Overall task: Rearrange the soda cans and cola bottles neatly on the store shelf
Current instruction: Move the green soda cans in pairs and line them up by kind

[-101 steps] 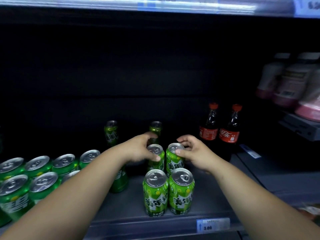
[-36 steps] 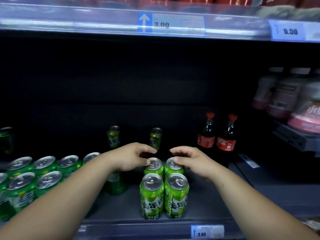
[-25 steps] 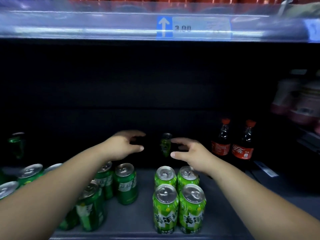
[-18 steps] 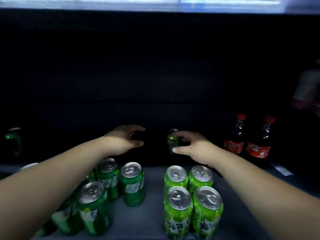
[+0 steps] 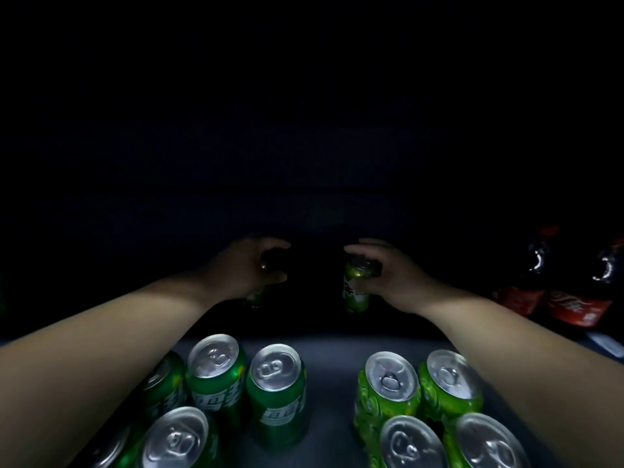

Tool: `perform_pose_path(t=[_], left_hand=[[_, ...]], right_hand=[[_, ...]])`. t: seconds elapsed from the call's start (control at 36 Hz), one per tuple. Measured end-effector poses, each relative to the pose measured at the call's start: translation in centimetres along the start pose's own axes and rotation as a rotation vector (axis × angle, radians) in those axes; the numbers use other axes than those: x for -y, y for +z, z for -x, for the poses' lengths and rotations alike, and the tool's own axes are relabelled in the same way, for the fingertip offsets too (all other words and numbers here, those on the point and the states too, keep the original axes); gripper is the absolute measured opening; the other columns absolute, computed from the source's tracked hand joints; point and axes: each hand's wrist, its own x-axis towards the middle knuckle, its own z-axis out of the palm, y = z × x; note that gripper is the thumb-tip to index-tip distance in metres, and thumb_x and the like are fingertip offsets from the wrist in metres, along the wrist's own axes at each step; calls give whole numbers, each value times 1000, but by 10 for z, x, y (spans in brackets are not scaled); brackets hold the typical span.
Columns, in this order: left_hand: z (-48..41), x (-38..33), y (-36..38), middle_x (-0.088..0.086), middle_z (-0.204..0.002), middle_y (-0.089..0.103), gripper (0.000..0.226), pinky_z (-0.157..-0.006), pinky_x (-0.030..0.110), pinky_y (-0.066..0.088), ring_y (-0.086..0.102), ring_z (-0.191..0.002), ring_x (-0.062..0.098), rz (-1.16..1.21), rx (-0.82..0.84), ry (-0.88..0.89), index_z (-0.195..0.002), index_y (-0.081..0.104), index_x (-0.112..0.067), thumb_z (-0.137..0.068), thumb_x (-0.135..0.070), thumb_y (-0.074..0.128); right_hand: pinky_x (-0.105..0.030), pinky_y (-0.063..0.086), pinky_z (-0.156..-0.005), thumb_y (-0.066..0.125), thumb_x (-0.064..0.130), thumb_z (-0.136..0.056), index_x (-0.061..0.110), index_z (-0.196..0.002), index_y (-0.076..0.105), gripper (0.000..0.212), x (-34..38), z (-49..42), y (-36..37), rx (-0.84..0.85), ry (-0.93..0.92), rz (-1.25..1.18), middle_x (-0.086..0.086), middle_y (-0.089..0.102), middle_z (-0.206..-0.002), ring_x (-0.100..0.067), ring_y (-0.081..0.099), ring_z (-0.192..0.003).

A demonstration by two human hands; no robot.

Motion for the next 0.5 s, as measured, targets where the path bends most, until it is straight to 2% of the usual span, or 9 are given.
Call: perform_pose_path(t=[0.08, 0.14, 0.19, 0.25, 0.28, 0.33, 0.39, 0.44, 0.5], left_hand=[[-5, 6, 2, 2, -124, 66, 60, -92, 26, 49, 62, -109, 13, -22, 17, 3, -134, 57, -25, -79, -22, 81], [-9, 11, 3, 0, -130, 63, 62, -90, 18, 41, 58, -114, 9, -48, 33, -8, -136, 56, -23, -79, -21, 81], [-11, 15, 3, 0, -131, 63, 63, -88, 14, 38, 57, -115, 9, -85, 40, -20, -137, 55, -23, -79, -19, 80], [-14, 18, 4, 0, -129, 64, 63, -88, 16, 39, 60, -115, 12, -117, 30, -36, -137, 55, -24, -79, -17, 79], [-15, 19, 4, 1, -129, 65, 63, -89, 17, 40, 60, -116, 14, -136, 21, -41, -137, 55, -24, -79, -16, 78], [-16, 24, 3, 1, -132, 62, 63, -95, 20, 40, 58, -122, 18, -192, 22, -63, -138, 54, -25, -80, -16, 77], [-20, 30, 4, -4, -133, 61, 66, -101, 25, 42, 57, -124, 15, -249, 10, -59, -137, 52, -37, -79, -24, 80], [-29, 44, 8, -8, -132, 62, 68, -102, 30, 45, 59, -120, 13, -296, 11, -65, -136, 51, -44, -74, -35, 80], [-45, 63, 15, -8, -131, 62, 73, -101, 37, 48, 60, -118, 17, -326, 21, -83, -138, 46, -45, -71, -45, 75]], right_hand=[[-10, 26, -100, 80, 6, -80, 22, -137, 58, 63, -4, -5, 1, 1, -3, -6, -7, 40, -150, -7, 41, -128], [-12, 28, -102, 80, 5, -80, 20, -137, 58, 63, -7, -8, 3, 0, -5, -10, -7, 43, -149, -11, 44, -130], [-7, 32, -100, 79, 2, -81, 18, -136, 58, 62, -11, -11, 5, 3, -12, -10, -7, 48, -145, -13, 48, -130], [2, 32, -92, 77, -1, -81, 14, -136, 58, 60, -13, -12, 6, 5, -16, 0, -5, 52, -138, -12, 50, -125], [2, 33, -89, 76, -3, -82, 12, -136, 58, 60, -14, -12, 6, 1, -17, 11, -5, 54, -135, -11, 51, -122], [-8, 38, -88, 74, -4, -83, 12, -136, 59, 57, -16, -13, 6, -32, -16, 34, -5, 57, -129, -14, 55, -118], [-11, 40, -87, 76, -4, -81, 13, -135, 60, 59, -20, -15, 5, -74, -13, 34, -8, 59, -126, -18, 59, -114], [-3, 40, -82, 78, -4, -78, 13, -136, 58, 63, -21, -15, 2, -83, -2, 2, -10, 59, -123, -17, 59, -109], [-2, 40, -82, 79, -5, -77, 13, -136, 58, 66, -21, -14, 1, -89, -13, -9, -10, 58, -118, -16, 59, -105]])
